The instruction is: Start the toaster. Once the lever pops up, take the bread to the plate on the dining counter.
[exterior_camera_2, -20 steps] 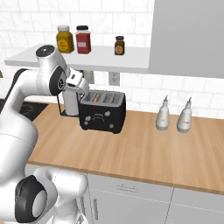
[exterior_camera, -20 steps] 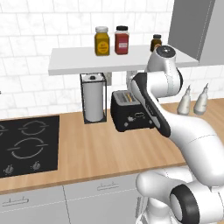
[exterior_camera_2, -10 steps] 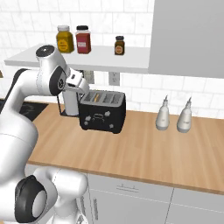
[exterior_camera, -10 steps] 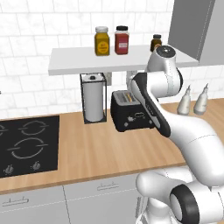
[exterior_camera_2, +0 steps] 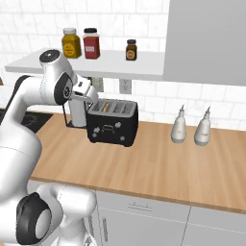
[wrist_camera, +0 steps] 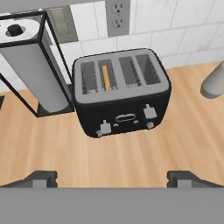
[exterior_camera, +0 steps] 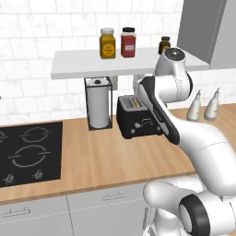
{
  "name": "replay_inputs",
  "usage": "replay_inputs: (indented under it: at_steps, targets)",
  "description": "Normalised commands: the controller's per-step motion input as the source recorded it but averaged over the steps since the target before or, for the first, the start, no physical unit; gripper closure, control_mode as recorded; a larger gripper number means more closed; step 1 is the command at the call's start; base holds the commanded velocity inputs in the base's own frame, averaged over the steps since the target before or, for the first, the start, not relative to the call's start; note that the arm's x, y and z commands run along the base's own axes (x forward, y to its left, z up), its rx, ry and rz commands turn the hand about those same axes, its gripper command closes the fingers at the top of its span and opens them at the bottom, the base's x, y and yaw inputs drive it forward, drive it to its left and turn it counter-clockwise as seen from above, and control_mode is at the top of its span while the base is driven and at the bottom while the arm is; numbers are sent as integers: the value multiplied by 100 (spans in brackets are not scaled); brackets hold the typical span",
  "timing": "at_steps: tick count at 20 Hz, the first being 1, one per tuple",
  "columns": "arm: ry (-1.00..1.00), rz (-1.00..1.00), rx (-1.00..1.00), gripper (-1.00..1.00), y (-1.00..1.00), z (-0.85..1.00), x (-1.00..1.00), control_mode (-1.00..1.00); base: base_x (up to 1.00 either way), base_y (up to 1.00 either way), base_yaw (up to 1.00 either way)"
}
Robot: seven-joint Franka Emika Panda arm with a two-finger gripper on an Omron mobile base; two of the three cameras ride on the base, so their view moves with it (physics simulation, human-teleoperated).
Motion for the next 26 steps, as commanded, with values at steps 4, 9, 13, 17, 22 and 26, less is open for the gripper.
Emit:
replay_inputs:
  at_steps: [4,9,13,17,22,26]
  targets:
    - [0,0,0,-100,0,0,0,-100,0,0,0]
    - [0,0,0,-100,0,0,0,-100,0,0,0]
    - [0,0,0,-100,0,0,0,-100,0,0,0]
    - [0,0,0,-100,0,0,0,-100,0,0,0]
    - [0,0,0,-100,0,0,0,-100,0,0,0]
    - [0,0,0,-100,0,0,0,-100,0,0,0]
